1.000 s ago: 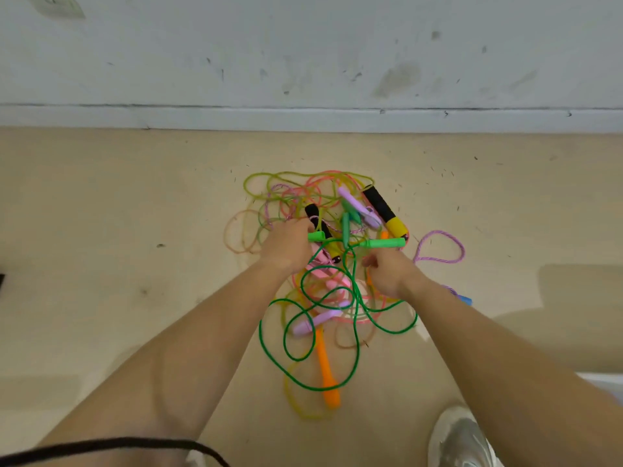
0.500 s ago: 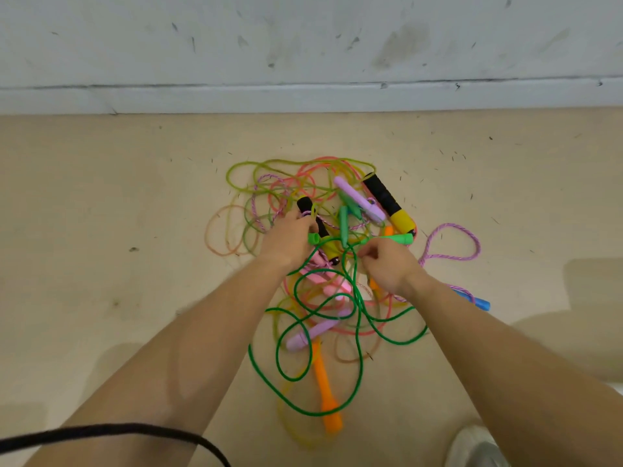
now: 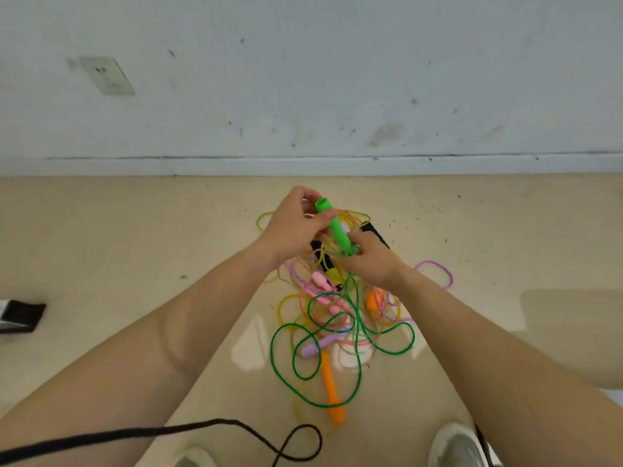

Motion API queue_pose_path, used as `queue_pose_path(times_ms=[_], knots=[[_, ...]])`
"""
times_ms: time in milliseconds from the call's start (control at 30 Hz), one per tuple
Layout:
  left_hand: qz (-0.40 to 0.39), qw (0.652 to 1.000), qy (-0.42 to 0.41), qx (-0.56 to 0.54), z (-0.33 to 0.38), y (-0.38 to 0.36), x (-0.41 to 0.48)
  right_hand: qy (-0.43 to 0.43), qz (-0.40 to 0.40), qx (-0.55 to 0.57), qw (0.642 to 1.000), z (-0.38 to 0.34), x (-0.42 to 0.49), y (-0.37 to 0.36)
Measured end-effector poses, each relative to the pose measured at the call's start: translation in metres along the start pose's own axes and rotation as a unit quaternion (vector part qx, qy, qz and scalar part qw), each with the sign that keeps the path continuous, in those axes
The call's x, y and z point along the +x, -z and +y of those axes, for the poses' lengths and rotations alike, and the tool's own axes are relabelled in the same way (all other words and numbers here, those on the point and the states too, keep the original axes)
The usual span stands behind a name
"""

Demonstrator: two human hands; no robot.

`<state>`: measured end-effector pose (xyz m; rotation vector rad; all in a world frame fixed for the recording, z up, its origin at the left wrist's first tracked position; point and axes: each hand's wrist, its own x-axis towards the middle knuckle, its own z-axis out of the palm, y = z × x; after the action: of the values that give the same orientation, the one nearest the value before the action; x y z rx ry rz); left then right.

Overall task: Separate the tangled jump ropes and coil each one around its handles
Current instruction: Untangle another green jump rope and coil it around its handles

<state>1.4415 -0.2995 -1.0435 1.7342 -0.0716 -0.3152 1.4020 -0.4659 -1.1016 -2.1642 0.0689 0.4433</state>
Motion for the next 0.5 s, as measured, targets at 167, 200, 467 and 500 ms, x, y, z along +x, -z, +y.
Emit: queue_pose_path(times_ms=[167, 200, 467, 500], knots=[[0.028, 0.985, 0.004, -0.172, 0.075, 0.030, -0.041, -0.019, -0.012, 0.055, 0.998, -0.044, -0.045, 0.023], [0.040, 0.981, -0.003, -0.191, 0.087, 0.039, -0.047, -0.015, -0.001, 0.030, 0.999, -0.049, -0.052, 0.029], [0.154, 0.983, -0.001, -0.103, 0.127, 0.100, -0.090, 0.031, 0.031, 0.091, 0.995, -0.089, -0.110, 0.067], [0.160, 0.987, 0.008, -0.003, 0.120, 0.101, -0.094, 0.041, 0.033, 0.120, 0.991, -0.099, -0.116, 0.070]])
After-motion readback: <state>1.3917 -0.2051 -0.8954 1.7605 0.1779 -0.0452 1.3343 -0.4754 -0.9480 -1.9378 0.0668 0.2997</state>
